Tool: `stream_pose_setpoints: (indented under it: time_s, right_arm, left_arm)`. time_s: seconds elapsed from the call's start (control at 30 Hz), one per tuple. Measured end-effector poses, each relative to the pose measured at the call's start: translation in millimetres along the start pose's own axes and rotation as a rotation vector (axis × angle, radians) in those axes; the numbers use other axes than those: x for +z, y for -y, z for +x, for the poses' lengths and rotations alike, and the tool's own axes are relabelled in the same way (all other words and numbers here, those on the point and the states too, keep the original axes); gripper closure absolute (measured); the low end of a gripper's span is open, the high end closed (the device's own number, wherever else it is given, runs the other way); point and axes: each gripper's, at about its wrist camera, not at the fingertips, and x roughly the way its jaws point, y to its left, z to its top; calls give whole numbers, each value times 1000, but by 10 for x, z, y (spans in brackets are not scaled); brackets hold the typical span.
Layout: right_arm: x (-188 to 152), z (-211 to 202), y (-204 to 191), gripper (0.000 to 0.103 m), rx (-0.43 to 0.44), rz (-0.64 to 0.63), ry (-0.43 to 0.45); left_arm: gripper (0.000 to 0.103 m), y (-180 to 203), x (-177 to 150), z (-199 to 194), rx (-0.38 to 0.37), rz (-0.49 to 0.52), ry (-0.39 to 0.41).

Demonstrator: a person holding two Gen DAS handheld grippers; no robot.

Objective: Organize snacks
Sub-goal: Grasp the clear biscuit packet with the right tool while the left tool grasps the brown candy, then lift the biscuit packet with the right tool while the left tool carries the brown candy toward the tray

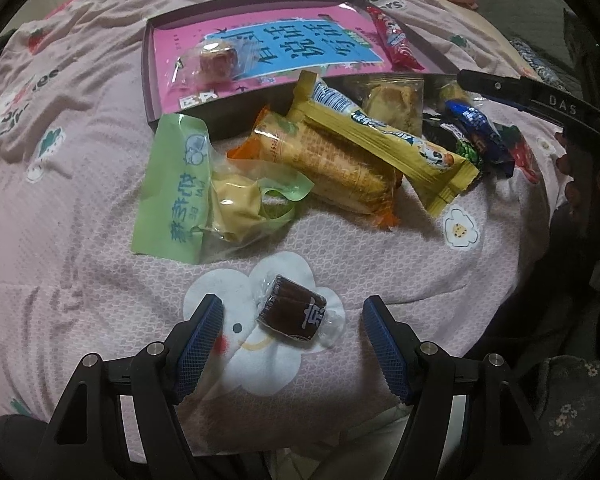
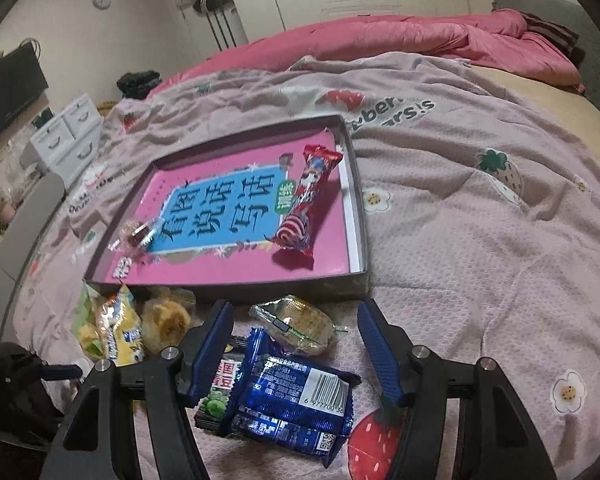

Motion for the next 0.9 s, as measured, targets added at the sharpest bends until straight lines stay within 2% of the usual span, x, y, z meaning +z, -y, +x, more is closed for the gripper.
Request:
stream_pose_setpoints:
  time_s: [0.07, 0.2, 0.3, 0.37, 0.4, 0.47, 0.5, 0.6, 0.9]
  right_arm:
    - [-8, 50, -21, 39, -15, -19, -14]
    - [-16, 125, -45, 39, -47, -56, -30]
    - [-4, 170, -45, 44, -55, -69, -36]
    - [-5, 206, -47, 48, -64, -75, -45]
    - [-7, 225, -46, 51, -66, -77, -50]
    - [-3, 251, -45, 61, -57, -81, -59]
    - [-3, 257, -54, 62, -55, -87, -61]
    - [0, 219, -79, 64, -56, -105, -42]
    - [52, -57, 23, 65, 21, -37, 47]
  left_arm:
    - [29, 6, 2, 9, 0, 2, -1]
    - [35, -1, 15, 46, 2, -1, -5]
    - [39, -9, 23, 58, -1, -6, -4]
    - [40, -6, 27, 65, -1, -4, -3]
    - [43, 2, 33, 75, 1, -2, -2]
    - [51, 3, 42, 88, 7, 1, -3]
    - [56, 1, 39, 84, 10, 1, -3]
    - [63, -4, 56, 86, -1, -6, 2]
    - [65, -46, 38, -32, -30, -20, 39]
